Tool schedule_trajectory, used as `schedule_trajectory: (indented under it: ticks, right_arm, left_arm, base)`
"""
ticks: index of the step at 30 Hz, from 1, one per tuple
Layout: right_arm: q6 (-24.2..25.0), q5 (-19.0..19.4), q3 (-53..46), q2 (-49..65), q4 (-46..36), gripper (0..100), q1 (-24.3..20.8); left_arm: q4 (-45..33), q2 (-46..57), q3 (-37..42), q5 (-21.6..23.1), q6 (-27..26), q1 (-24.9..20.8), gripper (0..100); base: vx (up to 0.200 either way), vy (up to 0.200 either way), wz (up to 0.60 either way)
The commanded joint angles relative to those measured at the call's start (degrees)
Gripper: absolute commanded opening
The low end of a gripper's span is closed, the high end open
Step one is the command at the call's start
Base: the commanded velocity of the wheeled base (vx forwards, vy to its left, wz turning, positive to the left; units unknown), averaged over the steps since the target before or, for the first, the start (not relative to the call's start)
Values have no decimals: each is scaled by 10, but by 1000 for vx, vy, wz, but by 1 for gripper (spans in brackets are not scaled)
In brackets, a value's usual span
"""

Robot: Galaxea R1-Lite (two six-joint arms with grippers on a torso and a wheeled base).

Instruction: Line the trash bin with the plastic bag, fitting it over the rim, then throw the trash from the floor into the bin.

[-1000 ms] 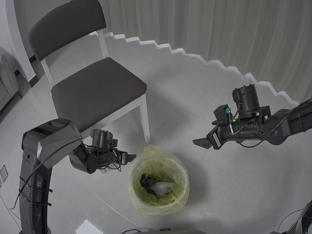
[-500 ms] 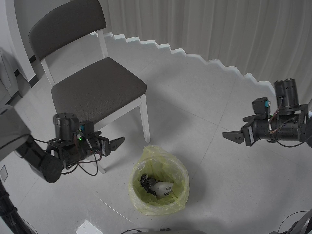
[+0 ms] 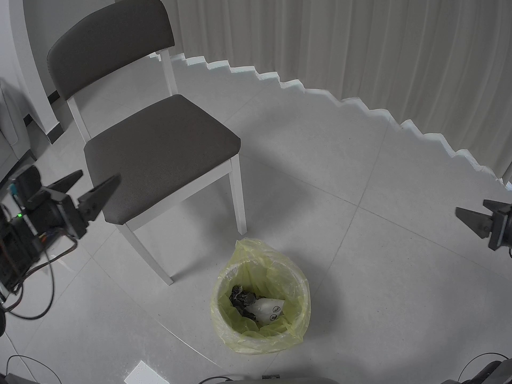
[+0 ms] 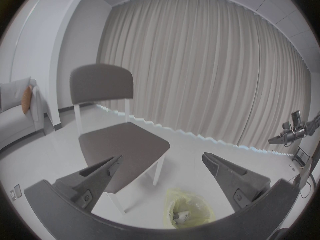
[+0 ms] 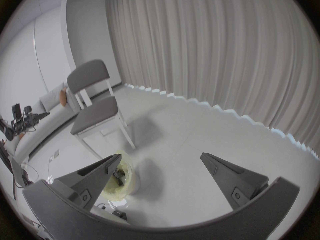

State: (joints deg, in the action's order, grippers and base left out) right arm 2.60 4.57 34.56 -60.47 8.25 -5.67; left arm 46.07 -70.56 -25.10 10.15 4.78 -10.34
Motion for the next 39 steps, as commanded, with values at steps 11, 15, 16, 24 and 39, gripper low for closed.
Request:
schedule_trajectory:
  ticks: [11,15,16,24,39]
  right_arm:
    - [94,36,-212,540,-93,100,39]
    - [91,26,-253,603,-123,100,57]
    - [89,25,-259,602,-122,100,57]
    - [19,-53,-346,603,-35,100,57]
    - [-93,-60,-346,602,-36,100,58]
  left_arm:
    - [-170,483,141,9,44,107,100]
    - [-218,561,160,30,43,125,100]
    - [-222,566,160,33,43,127,100]
    - [-268,650,221,20,9,154,100]
    - [-439,650,251,-60,-40,153,100]
  base:
    - [0,0,0]
    - [0,0,0]
    - [0,0,0]
    - [0,0,0]
    - [0,0,0]
